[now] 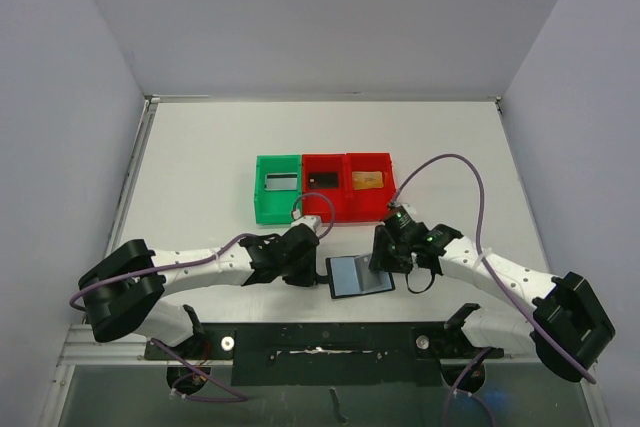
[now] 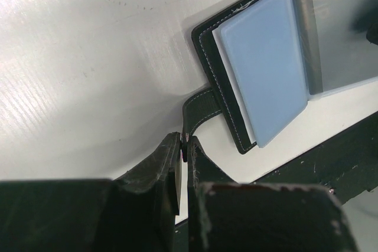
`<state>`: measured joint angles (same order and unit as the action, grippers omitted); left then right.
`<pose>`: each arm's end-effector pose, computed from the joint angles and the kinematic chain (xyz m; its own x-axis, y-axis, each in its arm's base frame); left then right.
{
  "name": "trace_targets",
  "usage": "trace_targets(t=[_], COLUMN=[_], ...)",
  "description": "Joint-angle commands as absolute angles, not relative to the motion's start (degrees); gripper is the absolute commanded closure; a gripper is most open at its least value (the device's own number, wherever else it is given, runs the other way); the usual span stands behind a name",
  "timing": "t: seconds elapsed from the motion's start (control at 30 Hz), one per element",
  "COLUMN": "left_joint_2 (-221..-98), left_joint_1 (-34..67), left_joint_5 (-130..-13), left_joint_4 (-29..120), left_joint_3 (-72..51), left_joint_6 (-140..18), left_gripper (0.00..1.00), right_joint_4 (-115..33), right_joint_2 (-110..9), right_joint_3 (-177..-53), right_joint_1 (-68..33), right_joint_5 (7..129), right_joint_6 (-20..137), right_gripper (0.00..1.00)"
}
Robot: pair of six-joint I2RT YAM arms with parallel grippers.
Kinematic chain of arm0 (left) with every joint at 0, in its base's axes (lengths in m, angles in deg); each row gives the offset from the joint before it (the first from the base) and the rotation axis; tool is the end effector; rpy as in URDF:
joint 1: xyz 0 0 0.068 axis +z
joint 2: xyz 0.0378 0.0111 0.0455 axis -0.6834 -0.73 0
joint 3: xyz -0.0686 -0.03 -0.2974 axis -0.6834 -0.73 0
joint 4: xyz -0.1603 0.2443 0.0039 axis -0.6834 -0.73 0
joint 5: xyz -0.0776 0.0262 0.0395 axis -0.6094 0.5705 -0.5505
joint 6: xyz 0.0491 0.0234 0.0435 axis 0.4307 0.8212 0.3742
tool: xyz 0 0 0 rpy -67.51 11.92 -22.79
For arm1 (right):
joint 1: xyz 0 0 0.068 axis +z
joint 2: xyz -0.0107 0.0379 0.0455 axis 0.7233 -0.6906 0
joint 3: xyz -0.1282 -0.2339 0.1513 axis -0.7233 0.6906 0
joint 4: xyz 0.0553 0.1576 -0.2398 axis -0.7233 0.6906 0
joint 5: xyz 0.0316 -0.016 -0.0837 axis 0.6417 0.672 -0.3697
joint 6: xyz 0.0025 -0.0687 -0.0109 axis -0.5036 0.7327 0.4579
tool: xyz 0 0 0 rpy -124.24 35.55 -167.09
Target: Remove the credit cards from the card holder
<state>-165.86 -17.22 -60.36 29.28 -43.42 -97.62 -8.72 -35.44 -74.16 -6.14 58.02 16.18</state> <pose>0.1480 -0.2537 0.1578 -0.9122 0.0942 -0.3987 0.2587 0.8871 -0.3822 0.1720 0.1422 0.1767 -0.9268 0.2077 -0.3129 0.1096 0.9464 0.3037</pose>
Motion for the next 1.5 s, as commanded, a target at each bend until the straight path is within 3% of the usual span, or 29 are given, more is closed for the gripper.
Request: trace_targets(t=[0.0,0.13,0.3,0.57,1.0,1.17,1.47], left_joint_2=[-165.5,-165.2,-165.1,-164.4,-155.3,-152.3,-156.6], left_joint_1=[-17.4,-17.4,-17.4,-17.4,-17.3,-17.2,-17.3], left_joint_5=[-60.4,-60.4,-60.2,-59.3,-54.3,-54.3,-61.6], left_joint_4=[30.3,30.3,30.1,29.6,25.3,25.1,37.8], left_joint_3=[-40.8,-40.8,-40.7,-40.5,-43.2,-42.1,-38.3], left_joint_6=[-96.5,-96.6,-96.6,-97.3,-101.7,-102.0,-102.7], left_gripper=[1.0,1.0,1.0,1.0,0.63,0.6,0.58], right_joint_4=[-14.3,-16.2,-21.5,-23.5,-28.5,-27.5,-26.5], right_joint_2=[-35.7,-35.0,-34.5,-39.9,-35.6,-34.3,-34.0], right_joint_3=[-74.6,-74.8,-74.6,-77.0,-76.3,-74.4,-70.6], right_joint_1=[-6.2,-5.9,-5.8,-2.9,-5.9,-8.3,-9.1], right_joint_5=[62.9,65.9,73.5,75.4,78.0,75.9,70.3], right_joint_6=[18.2,18.2,18.6,18.0,17.7,16.3,12.3], right_gripper=[0.62,0.71,0.71,0.7,0.56,0.56,0.57])
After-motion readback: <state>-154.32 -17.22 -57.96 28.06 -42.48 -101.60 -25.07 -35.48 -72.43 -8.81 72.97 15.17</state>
